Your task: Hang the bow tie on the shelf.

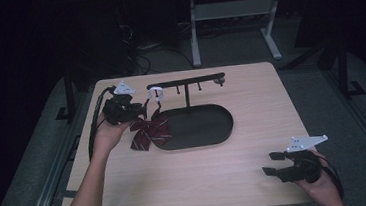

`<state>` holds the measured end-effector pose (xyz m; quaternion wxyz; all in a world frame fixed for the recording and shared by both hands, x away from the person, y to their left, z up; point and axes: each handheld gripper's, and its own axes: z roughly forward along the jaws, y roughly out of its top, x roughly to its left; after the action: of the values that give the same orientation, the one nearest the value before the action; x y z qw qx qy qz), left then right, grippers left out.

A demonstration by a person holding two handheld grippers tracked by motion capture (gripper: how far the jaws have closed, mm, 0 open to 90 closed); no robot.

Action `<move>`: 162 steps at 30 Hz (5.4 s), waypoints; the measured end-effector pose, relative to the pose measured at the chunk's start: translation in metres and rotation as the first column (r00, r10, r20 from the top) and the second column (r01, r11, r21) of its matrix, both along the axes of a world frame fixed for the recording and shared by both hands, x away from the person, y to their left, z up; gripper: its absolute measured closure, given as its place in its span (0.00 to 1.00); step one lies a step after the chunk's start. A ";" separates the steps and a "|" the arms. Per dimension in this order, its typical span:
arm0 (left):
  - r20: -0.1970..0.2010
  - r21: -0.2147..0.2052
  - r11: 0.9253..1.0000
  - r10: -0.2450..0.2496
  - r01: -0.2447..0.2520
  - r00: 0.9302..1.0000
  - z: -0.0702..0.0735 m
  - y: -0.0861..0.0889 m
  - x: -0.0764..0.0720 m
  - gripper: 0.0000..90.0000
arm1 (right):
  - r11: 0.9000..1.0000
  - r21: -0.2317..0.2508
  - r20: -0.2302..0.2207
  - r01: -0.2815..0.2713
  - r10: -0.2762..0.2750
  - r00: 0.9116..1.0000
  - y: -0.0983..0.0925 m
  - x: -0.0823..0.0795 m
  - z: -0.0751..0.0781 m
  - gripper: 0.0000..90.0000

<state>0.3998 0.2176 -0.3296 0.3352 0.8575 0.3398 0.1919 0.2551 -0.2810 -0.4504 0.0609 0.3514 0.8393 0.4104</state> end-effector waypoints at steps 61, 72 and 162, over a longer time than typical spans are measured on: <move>-0.047 -0.015 1.000 -0.017 0.017 0.999 -0.032 0.013 -0.036 0.73 | 1.000 -0.003 -0.002 0.014 -0.014 1.000 -0.003 0.001 -0.001 0.39; -0.047 -0.017 1.000 -0.022 0.022 0.999 -0.034 0.015 -0.043 0.71 | 1.000 -0.003 -0.005 0.018 -0.018 1.000 -0.005 0.001 -0.001 0.39; -0.081 -0.021 0.999 -0.025 0.024 0.996 -0.082 0.032 -0.119 0.52 | 1.000 -0.010 -0.007 0.021 -0.021 1.000 -0.002 -0.001 -0.003 0.39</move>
<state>0.2812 0.2497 -0.4113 0.3320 0.8654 0.3444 0.1494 0.2543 -0.2834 -0.4530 0.0637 0.3614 0.8378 0.4043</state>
